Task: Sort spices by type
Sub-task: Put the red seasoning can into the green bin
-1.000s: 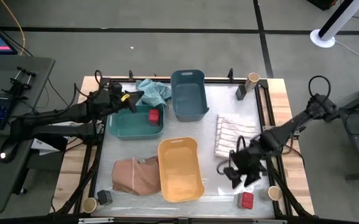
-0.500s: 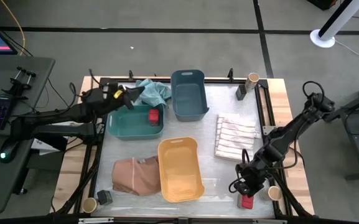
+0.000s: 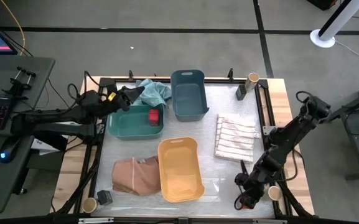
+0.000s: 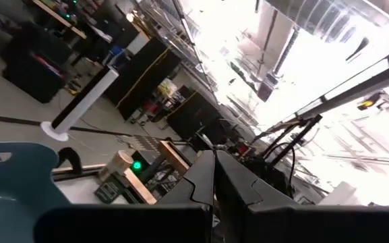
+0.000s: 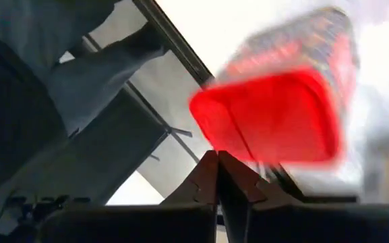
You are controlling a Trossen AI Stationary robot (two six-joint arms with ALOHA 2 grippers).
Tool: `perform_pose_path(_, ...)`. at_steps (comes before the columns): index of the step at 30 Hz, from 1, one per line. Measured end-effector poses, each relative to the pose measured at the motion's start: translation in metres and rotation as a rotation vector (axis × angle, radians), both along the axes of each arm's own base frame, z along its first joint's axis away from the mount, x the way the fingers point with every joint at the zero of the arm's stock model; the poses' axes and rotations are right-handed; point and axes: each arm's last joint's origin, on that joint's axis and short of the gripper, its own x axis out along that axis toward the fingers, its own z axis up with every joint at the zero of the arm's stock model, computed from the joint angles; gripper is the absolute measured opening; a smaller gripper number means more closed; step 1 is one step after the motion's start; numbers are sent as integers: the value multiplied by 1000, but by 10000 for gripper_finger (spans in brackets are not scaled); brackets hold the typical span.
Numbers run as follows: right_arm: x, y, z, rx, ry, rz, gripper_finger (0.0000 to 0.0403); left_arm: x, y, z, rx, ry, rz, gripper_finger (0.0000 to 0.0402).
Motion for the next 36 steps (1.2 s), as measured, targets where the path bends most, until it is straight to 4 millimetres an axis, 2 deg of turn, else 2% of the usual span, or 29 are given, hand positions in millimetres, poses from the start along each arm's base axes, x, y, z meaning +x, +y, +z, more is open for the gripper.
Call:
perform_pose_path(3,4,5,-9,-7,10,8,1,1,-2,0,1,-6,-12,0)
perform_pose_path(8,5,5,-13,-38,31,-18,0,1,-2,0,0,2,-7,0)
perform_pose_path(14,15,-17,-18,-119,86,-47,0,2,-2,-1,19,12,-21,0)
perform_pose_path(28,71,-101,-19,-212,-100,-186,0,3,-4,-1,54,23,-89,0)
perform_pose_path(36,96,-156,-5,-374,-245,-188,0,2,-4,-1,54,22,-89,0)
